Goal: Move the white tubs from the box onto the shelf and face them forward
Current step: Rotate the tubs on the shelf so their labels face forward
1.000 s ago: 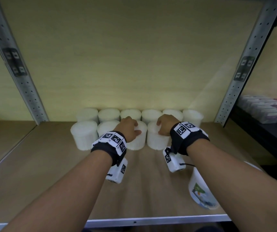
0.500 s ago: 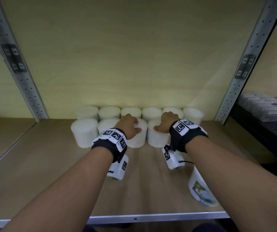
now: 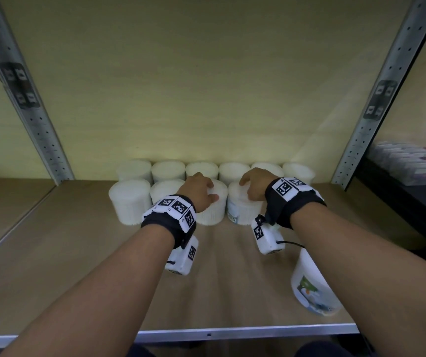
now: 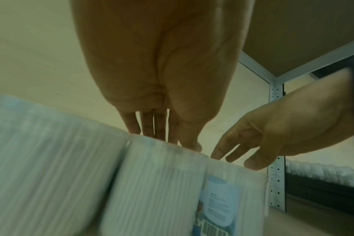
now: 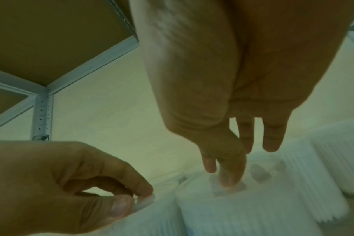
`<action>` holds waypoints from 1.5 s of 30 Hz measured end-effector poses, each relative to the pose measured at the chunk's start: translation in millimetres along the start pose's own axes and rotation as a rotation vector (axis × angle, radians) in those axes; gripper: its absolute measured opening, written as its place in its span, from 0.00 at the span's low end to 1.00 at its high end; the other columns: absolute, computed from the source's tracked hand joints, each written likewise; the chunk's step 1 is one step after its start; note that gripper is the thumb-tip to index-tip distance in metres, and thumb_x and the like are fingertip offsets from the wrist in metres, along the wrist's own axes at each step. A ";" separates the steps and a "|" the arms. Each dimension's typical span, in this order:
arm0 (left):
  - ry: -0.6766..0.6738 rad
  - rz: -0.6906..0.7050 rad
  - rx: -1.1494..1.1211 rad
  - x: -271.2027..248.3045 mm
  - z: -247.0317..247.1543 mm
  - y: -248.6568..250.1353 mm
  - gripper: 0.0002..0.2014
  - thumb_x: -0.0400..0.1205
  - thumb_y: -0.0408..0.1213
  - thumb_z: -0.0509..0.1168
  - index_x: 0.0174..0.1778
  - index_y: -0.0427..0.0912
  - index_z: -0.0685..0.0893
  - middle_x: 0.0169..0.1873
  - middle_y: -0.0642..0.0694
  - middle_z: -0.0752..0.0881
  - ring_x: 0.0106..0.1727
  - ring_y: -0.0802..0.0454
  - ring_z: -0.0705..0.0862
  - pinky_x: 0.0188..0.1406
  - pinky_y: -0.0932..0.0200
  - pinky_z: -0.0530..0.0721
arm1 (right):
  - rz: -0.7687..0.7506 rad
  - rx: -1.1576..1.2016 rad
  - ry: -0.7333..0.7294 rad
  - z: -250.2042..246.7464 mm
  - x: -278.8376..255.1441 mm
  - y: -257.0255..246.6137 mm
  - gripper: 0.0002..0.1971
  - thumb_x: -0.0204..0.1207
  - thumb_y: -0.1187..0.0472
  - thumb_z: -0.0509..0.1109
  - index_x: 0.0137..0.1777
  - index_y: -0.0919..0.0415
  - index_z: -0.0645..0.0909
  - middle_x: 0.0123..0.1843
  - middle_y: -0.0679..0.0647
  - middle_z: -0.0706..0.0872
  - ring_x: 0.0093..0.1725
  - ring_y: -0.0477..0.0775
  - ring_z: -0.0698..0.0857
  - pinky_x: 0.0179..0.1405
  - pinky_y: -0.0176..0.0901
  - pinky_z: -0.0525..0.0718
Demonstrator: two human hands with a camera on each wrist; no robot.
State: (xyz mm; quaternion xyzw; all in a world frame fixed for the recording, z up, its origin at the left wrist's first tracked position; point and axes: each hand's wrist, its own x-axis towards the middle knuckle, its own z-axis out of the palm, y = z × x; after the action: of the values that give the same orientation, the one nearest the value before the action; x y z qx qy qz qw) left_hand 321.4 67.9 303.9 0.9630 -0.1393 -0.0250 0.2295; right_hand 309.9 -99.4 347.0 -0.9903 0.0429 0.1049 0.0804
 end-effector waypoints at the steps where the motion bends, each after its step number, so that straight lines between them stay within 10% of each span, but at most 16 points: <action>1: 0.001 0.002 -0.002 0.3 0.1 0.0 0.24 0.81 0.44 0.66 0.71 0.40 0.76 0.71 0.40 0.72 0.74 0.42 0.71 0.75 0.48 0.70 | -0.006 -0.003 0.013 -0.9 -0.3 0.9 0.25 0.78 0.69 0.64 0.76 0.58 0.73 0.77 0.58 0.73 0.74 0.59 0.75 0.72 0.43 0.73; 12: 0.002 0.005 -0.012 0.8 0.8 -0.8 0.24 0.81 0.44 0.67 0.72 0.39 0.76 0.71 0.40 0.72 0.73 0.43 0.71 0.74 0.48 0.71 | 0.048 -0.081 0.071 12.5 5.3 -2.9 0.29 0.77 0.47 0.68 0.74 0.62 0.71 0.74 0.61 0.72 0.73 0.63 0.74 0.72 0.50 0.73; 25: -0.016 0.005 0.027 0.3 -1.4 1.5 0.25 0.82 0.44 0.65 0.73 0.38 0.74 0.72 0.39 0.71 0.74 0.42 0.71 0.74 0.47 0.70 | -0.075 0.031 -0.030 -0.9 -3.8 -0.3 0.26 0.77 0.72 0.61 0.75 0.56 0.75 0.76 0.58 0.73 0.71 0.59 0.77 0.63 0.40 0.77; 34: -0.020 0.004 0.039 -0.6 -1.2 2.6 0.25 0.82 0.44 0.65 0.73 0.38 0.74 0.71 0.38 0.71 0.74 0.41 0.70 0.74 0.48 0.70 | 0.033 -0.076 0.073 14.1 7.4 0.1 0.33 0.76 0.41 0.67 0.74 0.64 0.72 0.74 0.62 0.74 0.72 0.63 0.75 0.71 0.50 0.75; 45: 0.000 -0.010 0.027 -1.1 1.0 3.8 0.24 0.82 0.44 0.65 0.72 0.38 0.75 0.71 0.39 0.72 0.73 0.41 0.72 0.73 0.47 0.72 | -0.050 0.020 0.015 9.7 3.8 5.2 0.24 0.78 0.67 0.65 0.75 0.59 0.75 0.76 0.57 0.75 0.73 0.58 0.76 0.69 0.42 0.75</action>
State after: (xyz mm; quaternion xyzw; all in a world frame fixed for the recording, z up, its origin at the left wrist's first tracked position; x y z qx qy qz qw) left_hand 319.3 64.5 304.7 0.9666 -0.1348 -0.0244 0.2165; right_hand 311.0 -103.1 336.0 -0.9910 0.0198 0.0948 0.0928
